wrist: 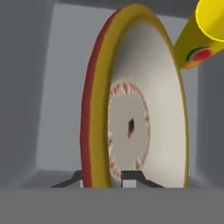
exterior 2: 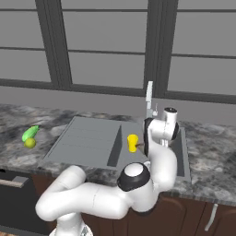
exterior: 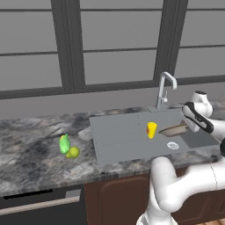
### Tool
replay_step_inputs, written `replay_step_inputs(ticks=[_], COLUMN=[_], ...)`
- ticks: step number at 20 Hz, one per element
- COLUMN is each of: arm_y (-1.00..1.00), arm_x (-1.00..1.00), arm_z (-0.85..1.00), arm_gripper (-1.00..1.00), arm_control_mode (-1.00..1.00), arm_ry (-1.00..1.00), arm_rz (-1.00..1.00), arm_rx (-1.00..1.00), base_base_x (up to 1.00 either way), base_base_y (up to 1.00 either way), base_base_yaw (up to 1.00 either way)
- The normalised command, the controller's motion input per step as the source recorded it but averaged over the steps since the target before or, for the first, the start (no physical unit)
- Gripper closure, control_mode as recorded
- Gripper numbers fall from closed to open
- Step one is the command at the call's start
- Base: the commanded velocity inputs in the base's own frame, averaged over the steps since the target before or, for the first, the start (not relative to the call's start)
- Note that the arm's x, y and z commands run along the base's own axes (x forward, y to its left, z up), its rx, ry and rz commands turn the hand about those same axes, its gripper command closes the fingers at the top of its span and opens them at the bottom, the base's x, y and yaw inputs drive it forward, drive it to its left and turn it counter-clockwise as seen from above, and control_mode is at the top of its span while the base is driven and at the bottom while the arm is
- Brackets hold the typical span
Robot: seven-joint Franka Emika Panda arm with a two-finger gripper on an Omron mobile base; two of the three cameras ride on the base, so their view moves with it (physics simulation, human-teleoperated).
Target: Remove the pear and corn from the sink. Then move the bowl and cup from the counter to the sink for washing.
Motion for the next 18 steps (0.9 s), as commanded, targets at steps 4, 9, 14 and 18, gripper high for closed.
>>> replay_step_inputs(ticks=[4,9,14,18], arm_y=[0.12,0.18,0.20,0.16], arm_x=[-0.22,-0.13,0.00,0.01], arm_z=[0.01,-0.04,-0.20,-0.28], arm_gripper=[1.00,1.00,1.00,1.00], arm_control_mode=[-1.00,-1.00,-1.00,-1.00], arm_ry=[-0.15,-0.06,0.00,0.00], arm_rz=[-0.06,-0.06,-0.05,-0.04], arm_rx=[0.06,0.02,0.00,0.00], base_base_x=[0.00,0.00,0.00,0.00], base_base_y=[0.00,0.00,0.00,0.00], base_base_yaw=[0.00,0.00,0.00,0.00])
